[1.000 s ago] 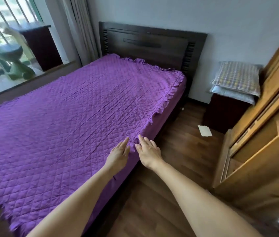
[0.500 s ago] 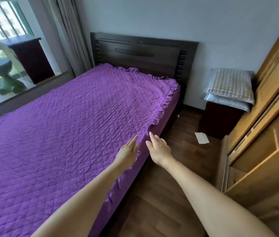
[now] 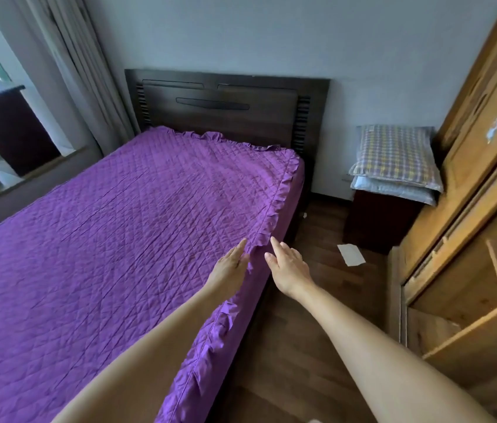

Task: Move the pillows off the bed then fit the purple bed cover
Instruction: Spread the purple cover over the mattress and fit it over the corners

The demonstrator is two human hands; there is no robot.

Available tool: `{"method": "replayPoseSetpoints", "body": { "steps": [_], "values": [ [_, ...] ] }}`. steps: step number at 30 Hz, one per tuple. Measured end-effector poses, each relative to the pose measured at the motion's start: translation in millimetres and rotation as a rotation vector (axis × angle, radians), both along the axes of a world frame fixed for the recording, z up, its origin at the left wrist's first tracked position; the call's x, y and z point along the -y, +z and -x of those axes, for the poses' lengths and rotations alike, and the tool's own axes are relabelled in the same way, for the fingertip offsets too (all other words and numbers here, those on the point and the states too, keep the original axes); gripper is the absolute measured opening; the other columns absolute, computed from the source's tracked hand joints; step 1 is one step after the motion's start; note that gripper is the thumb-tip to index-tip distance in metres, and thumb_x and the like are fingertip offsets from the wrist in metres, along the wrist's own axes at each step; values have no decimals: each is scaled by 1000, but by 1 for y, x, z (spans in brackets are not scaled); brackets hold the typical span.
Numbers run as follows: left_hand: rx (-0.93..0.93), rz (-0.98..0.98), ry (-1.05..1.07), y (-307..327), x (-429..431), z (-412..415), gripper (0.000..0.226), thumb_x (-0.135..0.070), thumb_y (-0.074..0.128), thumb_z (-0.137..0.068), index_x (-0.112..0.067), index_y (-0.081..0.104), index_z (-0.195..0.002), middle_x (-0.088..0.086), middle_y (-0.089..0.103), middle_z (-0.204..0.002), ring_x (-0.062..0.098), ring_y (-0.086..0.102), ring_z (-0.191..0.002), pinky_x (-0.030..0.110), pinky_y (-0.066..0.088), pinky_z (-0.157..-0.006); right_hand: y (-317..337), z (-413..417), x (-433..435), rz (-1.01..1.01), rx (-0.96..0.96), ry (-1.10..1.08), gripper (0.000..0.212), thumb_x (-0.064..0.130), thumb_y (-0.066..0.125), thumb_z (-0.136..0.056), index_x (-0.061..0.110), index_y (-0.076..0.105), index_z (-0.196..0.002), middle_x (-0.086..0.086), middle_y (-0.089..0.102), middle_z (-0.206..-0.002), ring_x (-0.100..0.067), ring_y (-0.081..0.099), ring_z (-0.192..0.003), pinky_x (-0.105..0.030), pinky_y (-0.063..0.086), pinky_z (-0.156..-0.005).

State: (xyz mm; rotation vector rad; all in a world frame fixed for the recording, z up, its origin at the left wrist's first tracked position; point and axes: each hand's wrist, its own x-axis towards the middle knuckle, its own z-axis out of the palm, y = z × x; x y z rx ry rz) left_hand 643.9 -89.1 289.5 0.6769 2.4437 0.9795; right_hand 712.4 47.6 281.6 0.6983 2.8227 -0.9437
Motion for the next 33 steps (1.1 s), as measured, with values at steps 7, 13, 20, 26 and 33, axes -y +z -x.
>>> {"method": "replayPoseSetpoints", "body": {
  "steps": [7, 13, 20, 26, 33],
  "values": [
    [-23, 28, -19, -5, -120, 71, 48, -32, 27, -102, -29, 18, -148, -2, 26, -154, 20, 28, -141, 31, 26, -110, -13, 65, -120, -17, -21, -40, 53, 42, 22, -101, 25, 11, -150, -5, 16, -157, -28, 11, -144, -49, 20, -113],
    [-27, 25, -19, 5, -238, 126, 48, -32, 29, -101, -29, 21, -148, 3, 38, -149, 26, 43, -131, 34, 33, -107, -15, 117, -242, -59, -52, -65, 53, 41, 23, -101, 22, 15, -149, -4, 25, -153, -30, 21, -140, -49, 27, -109],
    [-7, 39, -38, -2, -321, 183, 48, -33, 29, -101, -29, 20, -148, -1, 30, -153, 20, 35, -137, 35, 28, -113, -26, 179, -322, -20, -56, -49, 53, 40, 24, -101, 20, 16, -149, -4, 28, -152, -29, 23, -139, -50, 29, -108],
    [-1, 65, -45, -13, -381, 252, 48, -31, 28, -101, -28, 20, -148, -2, 29, -153, 17, 28, -141, 30, 23, -112, -42, 243, -378, -1, -54, -54, 53, 40, 25, -101, 19, 16, -149, -5, 27, -152, -31, 23, -139, -50, 29, -107],
    [35, 91, -58, -25, -459, 351, 48, -32, 26, -101, -32, 17, -148, 0, 28, -153, 20, 31, -138, 31, 28, -108, -54, 340, -452, 22, -28, -75, 53, 40, 24, -101, 19, 15, -149, -6, 28, -151, -31, 24, -138, -51, 30, -107]
  ]
}}
